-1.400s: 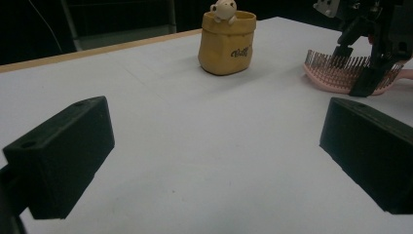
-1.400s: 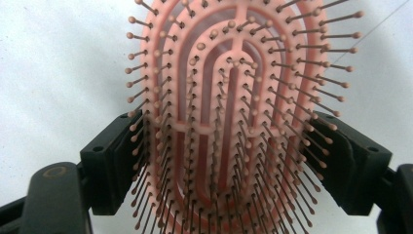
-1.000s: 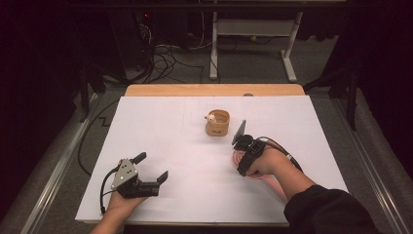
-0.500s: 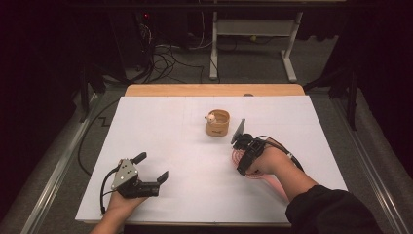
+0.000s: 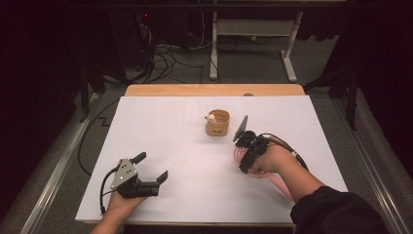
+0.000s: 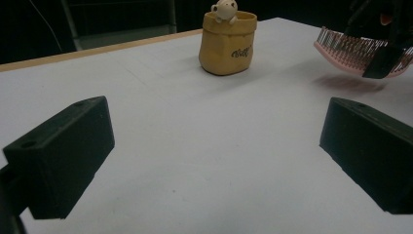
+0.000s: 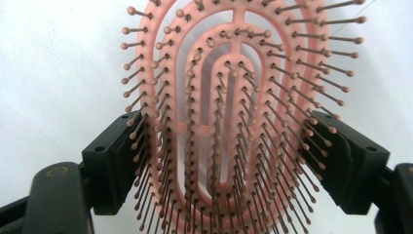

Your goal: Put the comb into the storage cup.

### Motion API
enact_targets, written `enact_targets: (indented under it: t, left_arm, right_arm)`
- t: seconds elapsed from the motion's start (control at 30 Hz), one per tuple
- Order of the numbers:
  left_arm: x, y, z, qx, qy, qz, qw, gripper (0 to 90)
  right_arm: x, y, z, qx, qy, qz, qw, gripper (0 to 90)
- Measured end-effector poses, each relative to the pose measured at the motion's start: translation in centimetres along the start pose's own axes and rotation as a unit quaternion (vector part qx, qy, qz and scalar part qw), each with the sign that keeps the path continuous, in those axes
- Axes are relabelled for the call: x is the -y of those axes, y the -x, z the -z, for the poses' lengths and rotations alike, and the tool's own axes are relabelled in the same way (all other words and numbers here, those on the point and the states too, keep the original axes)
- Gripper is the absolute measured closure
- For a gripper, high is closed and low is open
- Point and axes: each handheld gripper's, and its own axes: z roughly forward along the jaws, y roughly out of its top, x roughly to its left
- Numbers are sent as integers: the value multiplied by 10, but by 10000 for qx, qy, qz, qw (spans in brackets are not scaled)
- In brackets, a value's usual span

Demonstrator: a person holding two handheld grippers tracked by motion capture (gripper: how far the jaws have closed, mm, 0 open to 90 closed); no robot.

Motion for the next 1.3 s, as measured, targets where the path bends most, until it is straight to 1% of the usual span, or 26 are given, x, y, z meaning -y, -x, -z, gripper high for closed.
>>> enact_targets:
  t: [0.17, 0.2, 0.23, 0.27, 0.3, 0.33, 0.37, 0.4, 0.43, 0.47, 0.5, 0.57, 0.63, 0.67, 0.7, 0.83, 0.9, 0.97, 1.0, 1.03, 1.1, 1.17, 1.2, 1.23, 1.27, 1.3]
  left_arm:
    - [0, 0, 0, 4, -3, -6, 10000, 0]
    - [0, -1, 0, -8, -10, -2, 10000, 0]
    - [0, -1, 0, -8, -10, -2, 10000, 0]
    - [0, -1, 0, -9, -2, -5, 10000, 0]
    - [0, -1, 0, -10, 15, 22, 10000, 0]
    - [0, -1, 0, -10, 15, 22, 10000, 0]
    - [0, -1, 0, -6, 22, 40, 10000, 0]
    - [0, -1, 0, -1, 29, 37, 10000, 0]
    - [0, -1, 0, 1, 28, 32, 10000, 0]
    - [0, -1, 0, -7, 16, 43, 10000, 0]
    - [0, -1, 0, -7, 16, 43, 10000, 0]
    - [0, -1, 0, -6, 24, 37, 10000, 0]
    - [0, -1, 1, -5, 30, 38, 10000, 0]
    - [0, -1, 0, -18, 20, 42, 10000, 0]
    - [0, -1, 0, -18, 20, 42, 10000, 0]
    - [0, -2, 0, -21, 39, 72, 10000, 0]
    - [0, -3, 0, -26, 27, 81, 10000, 0]
    - [0, -3, 1, -28, 38, 87, 10000, 0]
    - [0, -3, 1, -29, 45, 84, 10000, 0]
    - [0, -4, 1, -31, 41, 110, 9999, 0]
    - [0, -4, 1, -30, 48, 122, 9999, 0]
    - [0, -4, 1, -38, 53, 111, 9999, 0]
    - [0, -4, 1, -38, 53, 111, 9999, 0]
    - [0, -4, 1, -39, 57, 110, 9999, 0]
    - [0, -4, 1, -43, 54, 112, 9999, 0]
    - [0, -4, 1, -47, 57, 122, 9999, 0]
  right_arm:
    - [2, 1, 7, 19, 191, -31, 9998, 208]
    - [4, 3, 13, 1, 297, -203, 9994, 207]
    - [5, 5, 16, 12, 398, -145, 9991, 208]
    - [6, 4, 19, 37, 435, -273, 9987, 208]
    - [7, 6, 22, 53, 565, -203, 9982, 207]
    - [7, 6, 22, 53, 565, -203, 9982, 207]
    - [10, 5, 29, 181, 795, -329, 9961, 208]
    - [12, 5, 32, 170, 859, -450, 9951, 208]
    - [12, 5, 32, 170, 859, -450, 9951, 208]
    - [15, 8, 35, 160, 1105, -326, 9932, 207]
    - [15, 8, 35, 160, 1105, -326, 9932, 207]
    - [20, 9, 39, 136, 1293, -394, 9907, 207]
    - [21, 9, 40, 194, 1376, -351, 9897, 207]
    - [25, 9, 41, 228, 1495, -392, 9877, 207]
    - [25, 9, 41, 228, 1495, -392, 9877, 207]
    - [31, 10, 43, 188, 1775, -471, 9828, 207]
    - [32, 10, 43, 178, 1816, -488, 9820, 207]
    - [35, 9, 44, 173, 1952, -471, 9795, 208]
    - [35, 9, 44, 173, 1952, -471, 9795, 208]
    - [37, 9, 45, 175, 2089, -493, 9765, 207]
    - [38, 10, 46, 155, 2141, -512, 9753, 207]
    - [41, 10, 50, 185, 2368, -592, 9696, 207]
    - [41, 10, 50, 185, 2368, -592, 9696, 207]
    - [42, 11, 51, 169, 2432, -585, 9681, 207]
    - [43, 11, 53, 179, 2546, -589, 9651, 207]
    - [43, 11, 53, 179, 2546, -589, 9651, 207]
